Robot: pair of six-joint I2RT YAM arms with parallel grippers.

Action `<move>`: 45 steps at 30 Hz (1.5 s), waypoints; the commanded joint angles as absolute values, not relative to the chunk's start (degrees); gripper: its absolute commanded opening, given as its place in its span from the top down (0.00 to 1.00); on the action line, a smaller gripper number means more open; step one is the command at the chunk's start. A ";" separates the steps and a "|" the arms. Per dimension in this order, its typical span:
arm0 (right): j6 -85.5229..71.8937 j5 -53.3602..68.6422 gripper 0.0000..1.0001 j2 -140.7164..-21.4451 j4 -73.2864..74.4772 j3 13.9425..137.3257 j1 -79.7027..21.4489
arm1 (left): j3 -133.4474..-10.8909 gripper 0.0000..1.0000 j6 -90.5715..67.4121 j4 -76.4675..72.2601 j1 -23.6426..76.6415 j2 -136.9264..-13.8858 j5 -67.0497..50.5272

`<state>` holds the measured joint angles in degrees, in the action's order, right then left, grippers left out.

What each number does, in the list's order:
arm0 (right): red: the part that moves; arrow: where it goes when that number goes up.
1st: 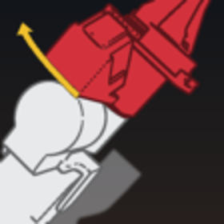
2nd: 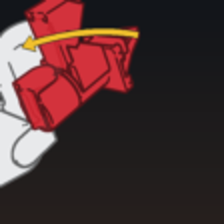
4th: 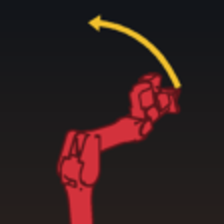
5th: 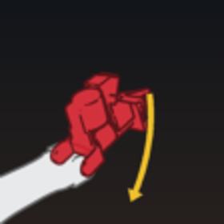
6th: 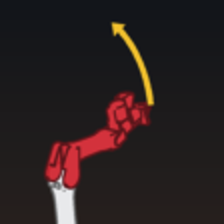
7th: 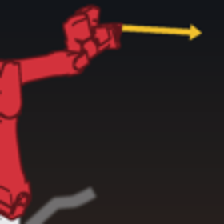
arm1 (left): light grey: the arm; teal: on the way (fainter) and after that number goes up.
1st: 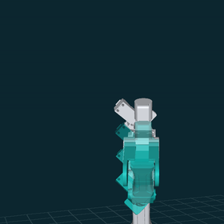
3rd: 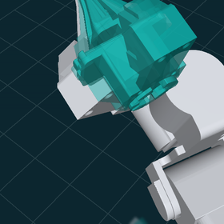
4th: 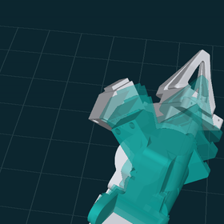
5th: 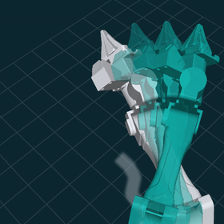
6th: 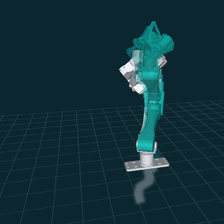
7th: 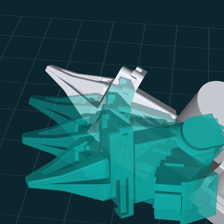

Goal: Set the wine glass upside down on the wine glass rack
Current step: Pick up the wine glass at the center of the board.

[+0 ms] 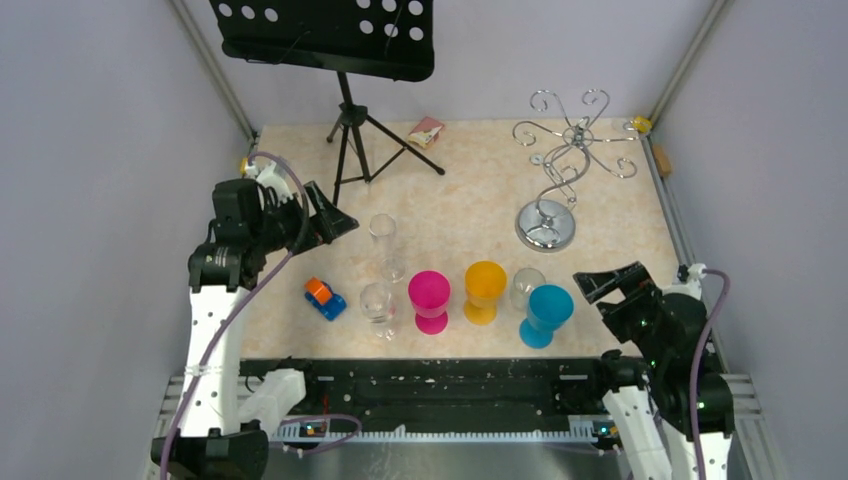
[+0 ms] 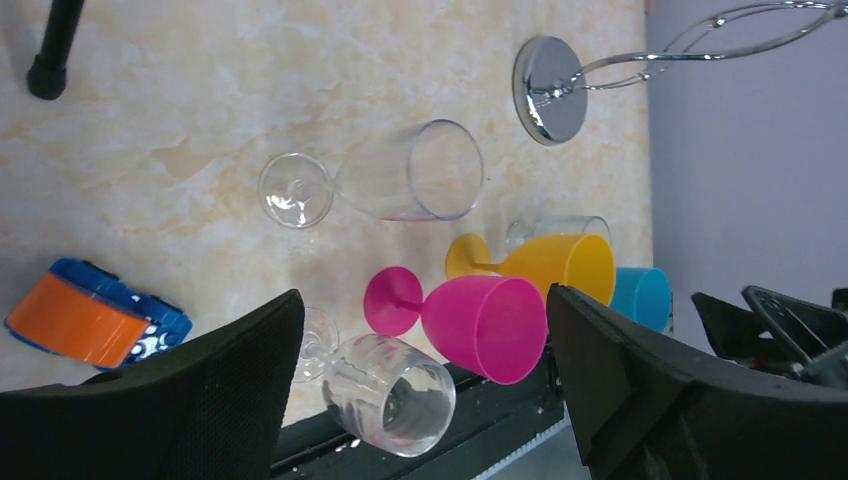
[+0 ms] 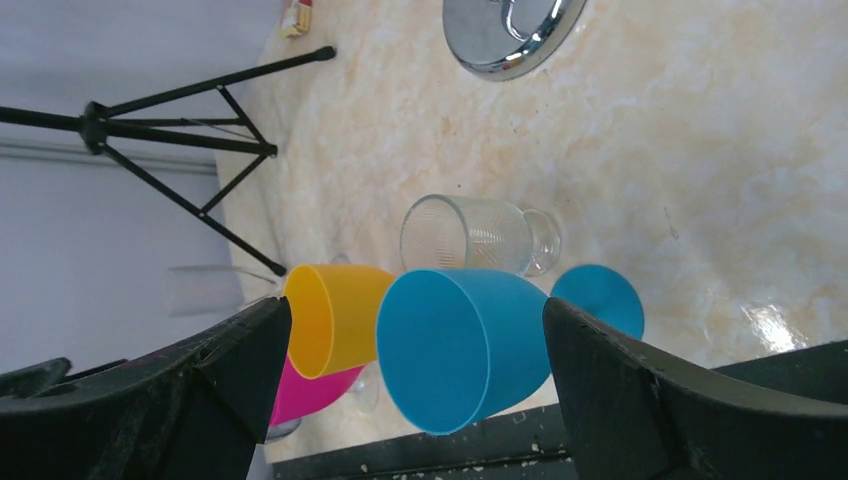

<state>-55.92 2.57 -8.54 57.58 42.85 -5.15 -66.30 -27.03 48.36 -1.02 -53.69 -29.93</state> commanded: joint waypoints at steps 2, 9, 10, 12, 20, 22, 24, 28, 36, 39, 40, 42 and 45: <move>-51.04 3.73 0.01 -17.24 60.26 48.29 -5.63 | -70.20 0.08 -27.63 47.88 1.59 -55.41 -34.63; -50.87 12.54 0.01 -22.99 59.01 53.90 -5.71 | -82.82 0.14 -23.68 59.09 24.17 -65.55 -16.80; -51.15 12.95 0.01 -23.02 59.32 54.38 -5.64 | -85.54 0.16 -22.63 61.14 26.98 -68.25 -13.77; -51.31 13.37 0.01 -22.95 59.85 55.14 -5.71 | -88.03 0.18 -21.42 64.40 31.24 -70.95 -8.54; -50.02 14.43 0.01 -22.70 61.74 56.83 -5.71 | -93.47 0.19 -16.31 68.12 37.79 -77.72 3.80; -50.00 15.92 0.01 -22.47 61.00 56.33 -5.68 | -94.96 0.20 -15.24 68.15 37.79 -78.92 4.63; -50.36 17.93 0.01 -21.97 59.83 55.49 -5.67 | -96.36 0.20 -14.20 67.73 37.84 -80.26 5.34; -51.52 20.75 0.02 -20.86 58.67 53.60 -5.63 | -99.77 0.20 -13.11 67.60 37.81 -84.57 4.20; -52.62 21.42 0.02 -19.05 60.42 50.78 -5.67 | -106.76 0.22 -11.18 68.78 37.69 -94.29 7.61; -52.95 21.02 0.02 -17.65 60.14 49.70 -5.63 | -108.30 0.27 -11.67 70.04 37.54 -97.09 10.71; -53.26 20.79 0.03 -17.22 60.12 49.39 -5.67 | -108.17 0.28 -11.54 69.99 37.54 -97.50 10.79; -53.72 20.68 0.03 -16.67 59.96 48.91 -5.64 | -107.41 0.33 -11.20 69.63 37.51 -98.22 10.40; -53.96 20.99 0.03 -16.78 59.99 48.45 -5.66 | -105.58 0.40 -11.22 68.87 37.44 -98.44 10.45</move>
<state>-52.58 20.27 -17.32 60.88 48.77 -5.15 -105.82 -11.88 68.93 37.56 -98.91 8.78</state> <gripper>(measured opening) 0.974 0.644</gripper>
